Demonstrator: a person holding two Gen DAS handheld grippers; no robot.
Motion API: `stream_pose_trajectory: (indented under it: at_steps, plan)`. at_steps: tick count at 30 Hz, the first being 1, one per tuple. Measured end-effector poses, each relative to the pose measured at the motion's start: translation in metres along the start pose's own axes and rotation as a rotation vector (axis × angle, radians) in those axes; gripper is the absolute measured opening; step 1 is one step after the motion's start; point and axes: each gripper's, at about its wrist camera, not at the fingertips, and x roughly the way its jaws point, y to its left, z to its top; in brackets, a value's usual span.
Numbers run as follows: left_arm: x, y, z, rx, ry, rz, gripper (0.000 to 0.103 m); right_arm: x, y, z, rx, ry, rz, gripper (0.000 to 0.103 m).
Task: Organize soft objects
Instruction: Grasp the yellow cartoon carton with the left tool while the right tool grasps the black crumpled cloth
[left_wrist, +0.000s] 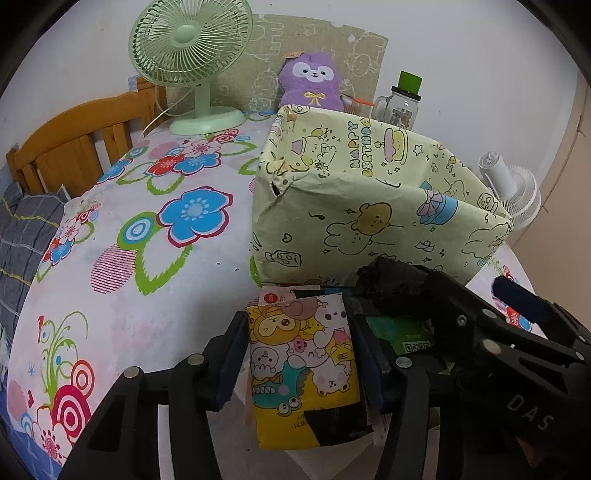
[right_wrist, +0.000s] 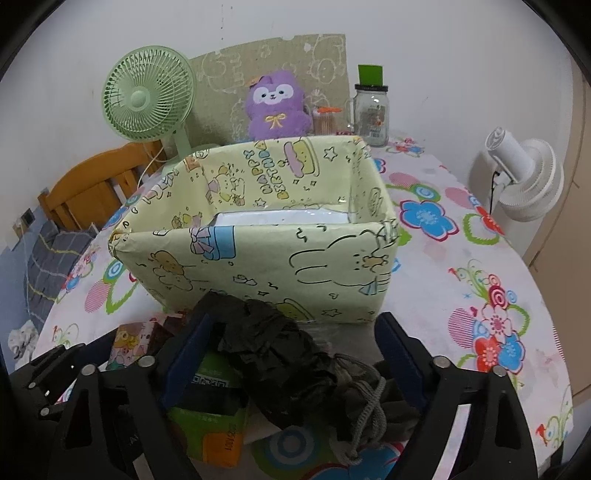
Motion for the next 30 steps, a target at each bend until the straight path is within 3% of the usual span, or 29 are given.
stream_pose_trajectory:
  at_steps: [6, 14, 20, 30]
  plan:
    - [0.002, -0.001, 0.001, 0.008, 0.004, 0.0, 0.053, 0.007, 0.002, 0.0, 0.013, 0.025, 0.042, 0.077]
    - [0.001, -0.004, 0.001, 0.02, -0.004, 0.005, 0.05, 0.008, 0.004, -0.001, 0.022, 0.038, 0.109, 0.048]
    - [-0.005, -0.008, 0.0, 0.038, -0.028, 0.015, 0.047, 0.001, 0.008, -0.002, 0.016, 0.027, 0.118, 0.034]
    - [-0.016, -0.015, 0.0, 0.06, -0.066, 0.041, 0.046, -0.011, 0.009, -0.001, 0.008, 0.005, 0.1, 0.027]
